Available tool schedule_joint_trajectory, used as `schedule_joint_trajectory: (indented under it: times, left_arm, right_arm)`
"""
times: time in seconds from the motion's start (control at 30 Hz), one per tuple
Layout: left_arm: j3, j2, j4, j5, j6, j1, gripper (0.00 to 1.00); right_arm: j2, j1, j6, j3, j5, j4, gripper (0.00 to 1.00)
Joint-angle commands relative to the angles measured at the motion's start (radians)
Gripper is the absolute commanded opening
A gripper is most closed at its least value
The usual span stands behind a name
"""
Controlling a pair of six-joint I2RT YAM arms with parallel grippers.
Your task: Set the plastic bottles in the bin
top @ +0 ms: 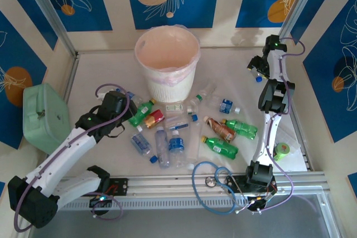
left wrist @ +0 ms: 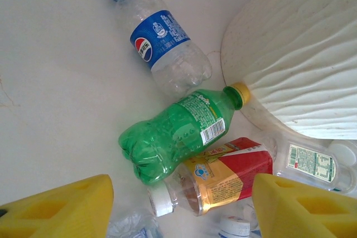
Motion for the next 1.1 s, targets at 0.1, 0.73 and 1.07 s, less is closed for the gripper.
schedule_joint_trajectory:
  times: [0.1, 0.73, 1.07]
  left_arm:
    - [-0.018, -0.008, -0.012, 0.006, -0.018, -0.001, 0.66]
    - [-0.030, -0.048, -0.011, -0.034, -0.007, -0.001, 0.65]
    - [-0.026, -0.047, 0.000, -0.036, 0.007, -0.001, 0.64]
  right_arm:
    - [0.017, 0.017, 0.002, 0.008, -0.020, -0.019, 0.63]
    - [-0.241, 0.072, 0.049, -0.311, -0.015, 0.085, 0.48]
    - [-0.510, 0.140, 0.101, -0.683, -0.018, 0.195, 0.46]
